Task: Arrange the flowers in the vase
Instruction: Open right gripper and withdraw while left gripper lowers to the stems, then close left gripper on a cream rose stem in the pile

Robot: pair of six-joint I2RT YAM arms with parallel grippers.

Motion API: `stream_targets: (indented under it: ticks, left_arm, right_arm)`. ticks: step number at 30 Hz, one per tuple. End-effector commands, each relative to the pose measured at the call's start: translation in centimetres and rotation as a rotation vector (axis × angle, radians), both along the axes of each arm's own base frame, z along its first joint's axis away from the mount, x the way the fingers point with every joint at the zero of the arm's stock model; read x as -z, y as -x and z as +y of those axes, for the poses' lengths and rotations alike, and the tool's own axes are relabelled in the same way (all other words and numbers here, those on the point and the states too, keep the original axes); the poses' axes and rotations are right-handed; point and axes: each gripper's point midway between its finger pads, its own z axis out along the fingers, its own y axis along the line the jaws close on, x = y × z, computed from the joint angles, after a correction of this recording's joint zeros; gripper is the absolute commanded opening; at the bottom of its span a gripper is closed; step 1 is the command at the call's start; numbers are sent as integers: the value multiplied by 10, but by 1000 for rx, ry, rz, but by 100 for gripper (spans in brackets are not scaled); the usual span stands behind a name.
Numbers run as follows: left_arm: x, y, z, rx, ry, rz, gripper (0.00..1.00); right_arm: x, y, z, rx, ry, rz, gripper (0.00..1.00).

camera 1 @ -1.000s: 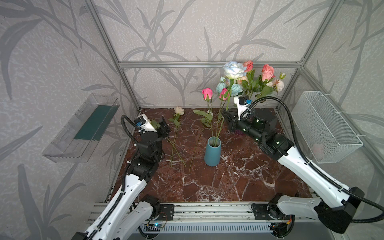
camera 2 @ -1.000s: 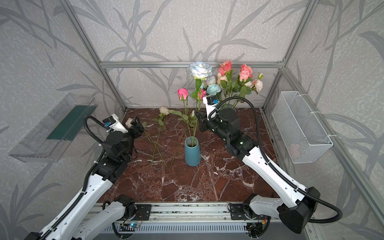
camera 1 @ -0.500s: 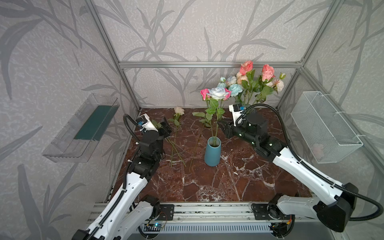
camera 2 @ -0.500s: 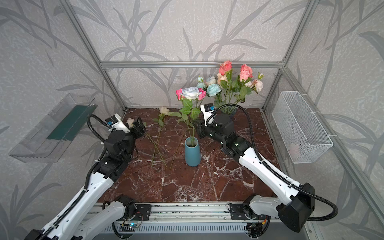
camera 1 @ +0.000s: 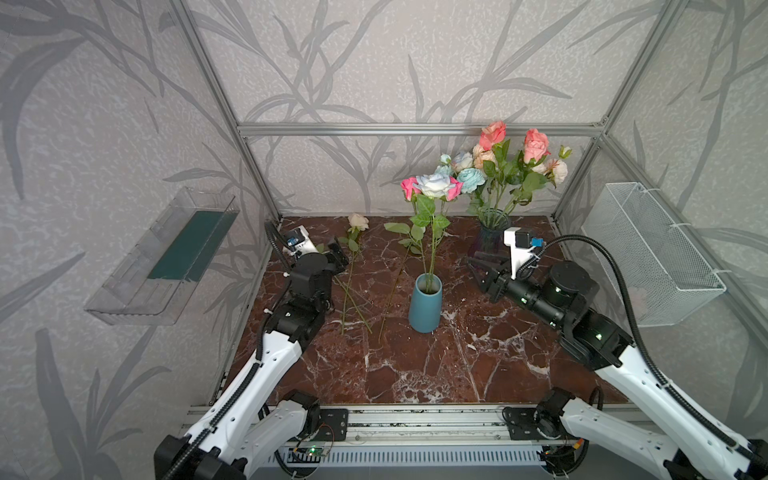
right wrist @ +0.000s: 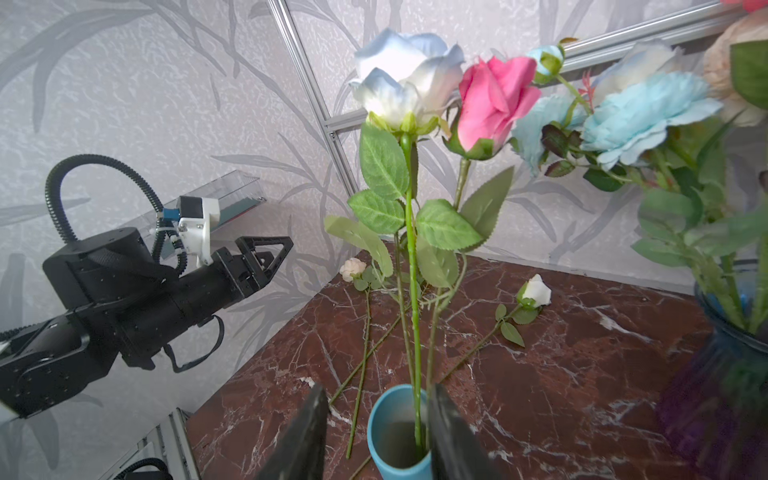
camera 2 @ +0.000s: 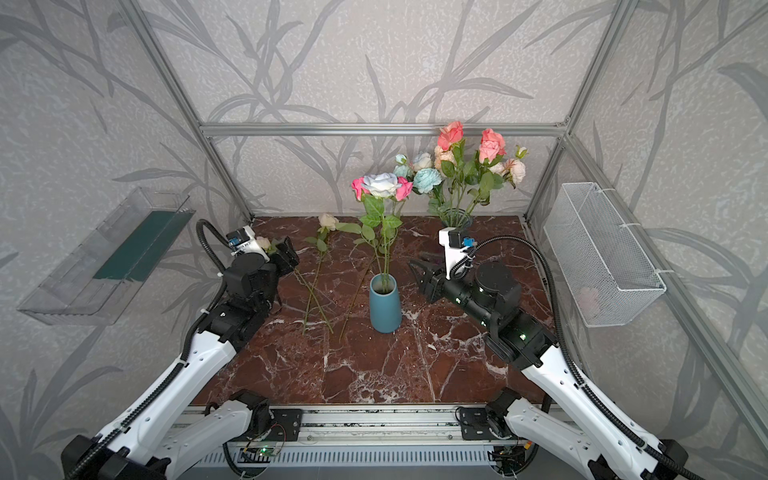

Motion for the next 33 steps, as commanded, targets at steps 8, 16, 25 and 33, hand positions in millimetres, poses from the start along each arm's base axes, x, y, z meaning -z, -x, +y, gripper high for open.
stream_targets:
  ticks: [8, 16, 25, 33]
  left_arm:
    - [46, -42, -35, 162, 13, 282, 77]
    - [128, -69, -22, 124, 75, 606, 66]
    - [207, -81, -24, 171, 43, 960, 50]
    - [246, -68, 0, -12, 45, 1123, 44]
  right_arm:
    - [51, 4, -27, 110, 87, 102, 43]
    - [59, 7, -27, 102, 125, 141, 43]
    - [72, 7, -26, 100, 126, 172, 44]
    - [82, 7, -25, 100, 130, 191, 44]
